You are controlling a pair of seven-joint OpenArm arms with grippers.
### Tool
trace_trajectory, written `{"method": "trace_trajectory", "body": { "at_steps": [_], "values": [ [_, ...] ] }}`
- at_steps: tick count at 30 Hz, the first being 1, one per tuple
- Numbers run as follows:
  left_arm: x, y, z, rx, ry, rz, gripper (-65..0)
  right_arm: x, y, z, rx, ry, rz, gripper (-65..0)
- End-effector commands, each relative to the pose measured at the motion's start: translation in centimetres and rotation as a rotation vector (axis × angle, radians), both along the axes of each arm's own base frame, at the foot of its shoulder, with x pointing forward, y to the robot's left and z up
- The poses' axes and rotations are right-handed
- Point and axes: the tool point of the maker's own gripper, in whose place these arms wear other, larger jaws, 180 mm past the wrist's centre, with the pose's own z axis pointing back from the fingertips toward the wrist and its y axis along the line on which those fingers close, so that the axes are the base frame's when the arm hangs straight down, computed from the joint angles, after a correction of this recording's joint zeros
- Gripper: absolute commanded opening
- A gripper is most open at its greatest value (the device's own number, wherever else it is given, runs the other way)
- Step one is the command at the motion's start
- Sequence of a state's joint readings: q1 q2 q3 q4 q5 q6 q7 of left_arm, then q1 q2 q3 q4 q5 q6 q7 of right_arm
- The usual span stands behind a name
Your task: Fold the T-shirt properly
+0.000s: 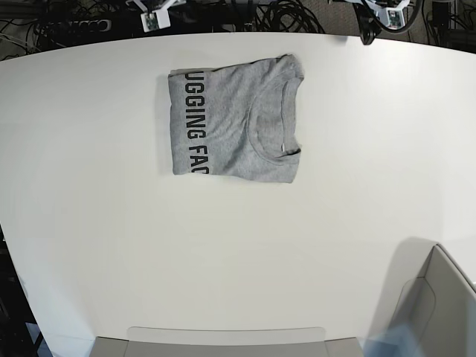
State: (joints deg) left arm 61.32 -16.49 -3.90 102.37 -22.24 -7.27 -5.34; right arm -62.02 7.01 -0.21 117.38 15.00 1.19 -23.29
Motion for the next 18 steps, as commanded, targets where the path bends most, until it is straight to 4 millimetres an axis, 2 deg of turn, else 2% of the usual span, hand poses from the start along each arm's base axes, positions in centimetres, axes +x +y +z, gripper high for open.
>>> {"method": "trace_trajectory", "body": {
  "at_steps": [1,6,8,10,15,18],
  "values": [
    [-0.8,0.5,0.3,0.015,-0.013,0.0,-65.0,0.3,-0.2,0.9,0.016,-0.042,-0.03,-65.0],
    [-5.1,2.2,-0.8,0.056,0.017,0.023,-65.0,-2.6,-0.2,0.7,0.027,-0.003,-0.116,-65.0],
    [-6.4,2.6,-1.4,0.066,0.032,0.028,-65.0,-3.8,-0.4,0.1,0.023,0.003,-0.143,-65.0],
    [-7.6,2.3,-2.4,0.027,0.062,0.018,-65.0,-5.2,-0.8,-1.1,0.011,0.021,-0.16,-65.0],
    [-10.8,1.7,-4.9,-0.031,0.143,0.054,-65.0,-7.5,-4.7,-4.4,-0.078,0.077,-0.22,-65.0],
    [-12.2,2.1,-7.5,-0.027,0.195,0.097,-65.0,-8.1,-8.0,-6.4,-0.112,0.109,-0.26,-65.0]
  ]
}}
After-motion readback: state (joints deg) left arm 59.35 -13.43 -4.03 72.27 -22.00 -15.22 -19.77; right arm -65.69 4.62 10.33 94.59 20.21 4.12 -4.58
